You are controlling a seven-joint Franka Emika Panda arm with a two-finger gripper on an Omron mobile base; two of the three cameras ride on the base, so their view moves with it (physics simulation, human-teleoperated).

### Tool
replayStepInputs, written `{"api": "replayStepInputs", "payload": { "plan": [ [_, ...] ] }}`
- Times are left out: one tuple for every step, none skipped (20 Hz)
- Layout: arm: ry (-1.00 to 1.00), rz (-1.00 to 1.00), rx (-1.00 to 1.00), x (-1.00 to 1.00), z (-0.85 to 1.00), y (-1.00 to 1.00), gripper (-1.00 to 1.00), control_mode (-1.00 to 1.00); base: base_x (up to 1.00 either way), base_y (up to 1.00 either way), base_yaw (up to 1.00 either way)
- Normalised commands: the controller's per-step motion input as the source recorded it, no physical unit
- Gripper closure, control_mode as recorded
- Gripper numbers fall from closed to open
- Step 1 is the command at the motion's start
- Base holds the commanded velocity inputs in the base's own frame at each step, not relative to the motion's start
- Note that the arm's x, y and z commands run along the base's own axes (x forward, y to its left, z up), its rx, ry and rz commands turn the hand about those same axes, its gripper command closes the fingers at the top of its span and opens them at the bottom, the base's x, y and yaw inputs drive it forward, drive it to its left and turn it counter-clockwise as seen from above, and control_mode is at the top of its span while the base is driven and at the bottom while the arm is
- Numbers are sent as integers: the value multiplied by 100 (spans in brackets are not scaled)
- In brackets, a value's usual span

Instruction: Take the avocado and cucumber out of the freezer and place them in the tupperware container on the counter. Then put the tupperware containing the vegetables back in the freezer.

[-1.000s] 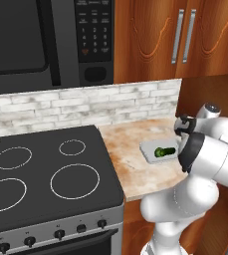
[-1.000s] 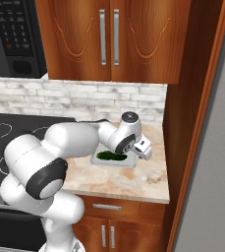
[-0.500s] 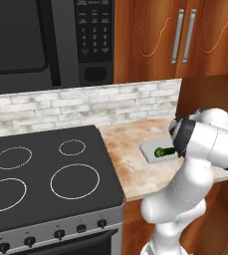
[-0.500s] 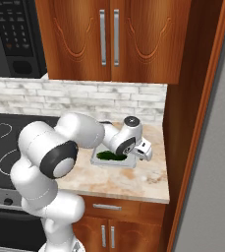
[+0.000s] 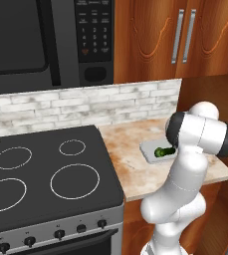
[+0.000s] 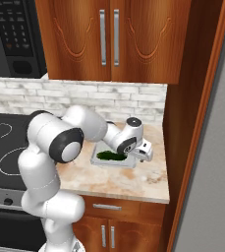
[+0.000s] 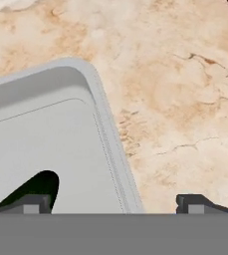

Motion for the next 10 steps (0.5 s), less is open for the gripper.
{"api": "replayStepInputs", "payload": {
  "plan": [
    [5, 7, 0, 6, -19, 0, -100, -100, 0, 0, 0],
    [5, 7, 0, 4, -21, 0, -100, -100, 0, 0, 0],
    [6, 6, 0, 4, -24, 0, -100, -100, 0, 0, 0],
    [7, 6, 0, 8, -26, 0, -100, -100, 0, 0, 0],
    [7, 6, 0, 10, -28, 0, -100, -100, 0, 0, 0],
    [8, 6, 0, 12, -29, 0, -100, -100, 0, 0, 0],
    [9, 7, 0, 13, -34, 0, -100, -100, 0, 0, 0],
    [10, 7, 0, 12, -34, 0, -100, -100, 0, 0, 0],
    [11, 7, 0, 9, -39, 0, 100, -100, 0, 0, 0],
    [12, 7, 0, 4, -41, 0, 100, -100, 0, 0, 0]
  ]
}}
